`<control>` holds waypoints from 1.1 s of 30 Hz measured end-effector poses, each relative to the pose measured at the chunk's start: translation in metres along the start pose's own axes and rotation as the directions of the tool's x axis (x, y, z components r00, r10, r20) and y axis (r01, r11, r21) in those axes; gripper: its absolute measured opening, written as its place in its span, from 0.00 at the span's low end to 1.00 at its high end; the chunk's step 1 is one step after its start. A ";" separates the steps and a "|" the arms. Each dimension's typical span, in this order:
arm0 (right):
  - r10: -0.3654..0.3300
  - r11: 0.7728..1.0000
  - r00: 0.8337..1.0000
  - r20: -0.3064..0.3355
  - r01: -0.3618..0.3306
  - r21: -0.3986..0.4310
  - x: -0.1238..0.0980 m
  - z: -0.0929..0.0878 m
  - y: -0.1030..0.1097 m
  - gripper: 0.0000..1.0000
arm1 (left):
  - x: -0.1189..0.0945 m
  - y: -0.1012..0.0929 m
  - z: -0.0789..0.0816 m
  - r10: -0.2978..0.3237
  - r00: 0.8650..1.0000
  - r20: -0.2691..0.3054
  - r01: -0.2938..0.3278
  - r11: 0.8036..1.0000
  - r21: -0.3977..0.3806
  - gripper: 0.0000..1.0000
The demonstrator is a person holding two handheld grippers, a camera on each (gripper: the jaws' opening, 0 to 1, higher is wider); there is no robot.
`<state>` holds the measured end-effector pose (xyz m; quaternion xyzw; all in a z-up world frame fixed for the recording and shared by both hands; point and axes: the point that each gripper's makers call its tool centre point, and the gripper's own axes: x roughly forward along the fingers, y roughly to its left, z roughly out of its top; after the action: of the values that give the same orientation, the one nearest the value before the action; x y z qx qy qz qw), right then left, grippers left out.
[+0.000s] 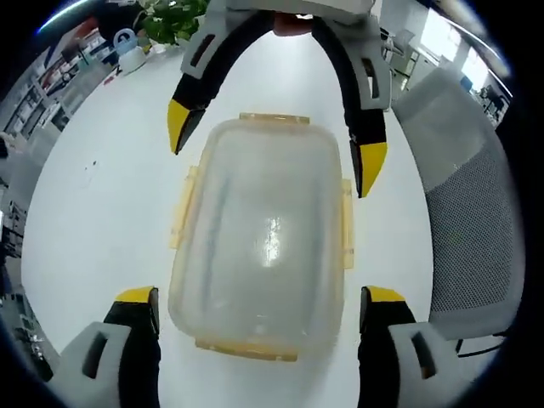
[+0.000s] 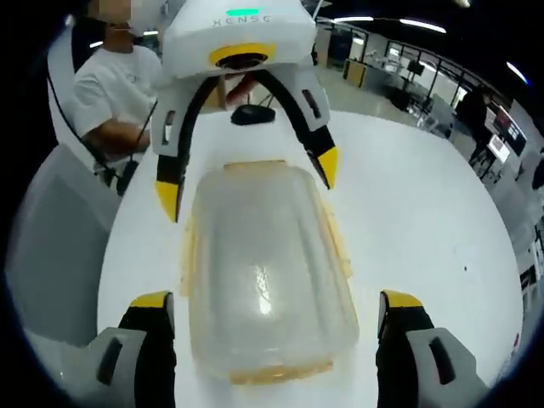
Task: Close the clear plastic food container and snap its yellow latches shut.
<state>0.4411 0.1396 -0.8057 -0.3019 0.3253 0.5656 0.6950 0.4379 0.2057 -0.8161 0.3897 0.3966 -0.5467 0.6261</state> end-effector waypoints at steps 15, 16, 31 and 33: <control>-0.075 0.990 0.989 0.128 0.058 0.130 -0.006 -0.001 -0.003 1.00 | -0.007 0.008 -0.004 0.107 0.986 0.129 -0.090 0.987 -0.131 0.99; -0.082 0.989 0.988 0.133 0.065 0.132 -0.007 -0.001 -0.003 1.00 | -0.007 0.008 -0.004 0.111 0.984 0.137 -0.090 0.985 -0.150 0.99; -0.179 0.957 0.944 0.278 0.101 0.273 -0.021 0.010 -0.007 1.00 | -0.015 0.009 0.001 0.191 0.948 0.256 -0.114 0.951 -0.289 0.98; -0.183 0.954 0.942 0.282 0.101 0.282 -0.022 0.010 -0.005 1.00 | -0.016 0.008 0.001 0.195 0.943 0.270 -0.109 0.947 -0.303 0.98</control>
<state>0.4438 0.1340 -0.7822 -0.1386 0.2635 0.5049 0.8102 0.4447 0.2122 -0.8003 0.2392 0.3410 -0.4856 0.7686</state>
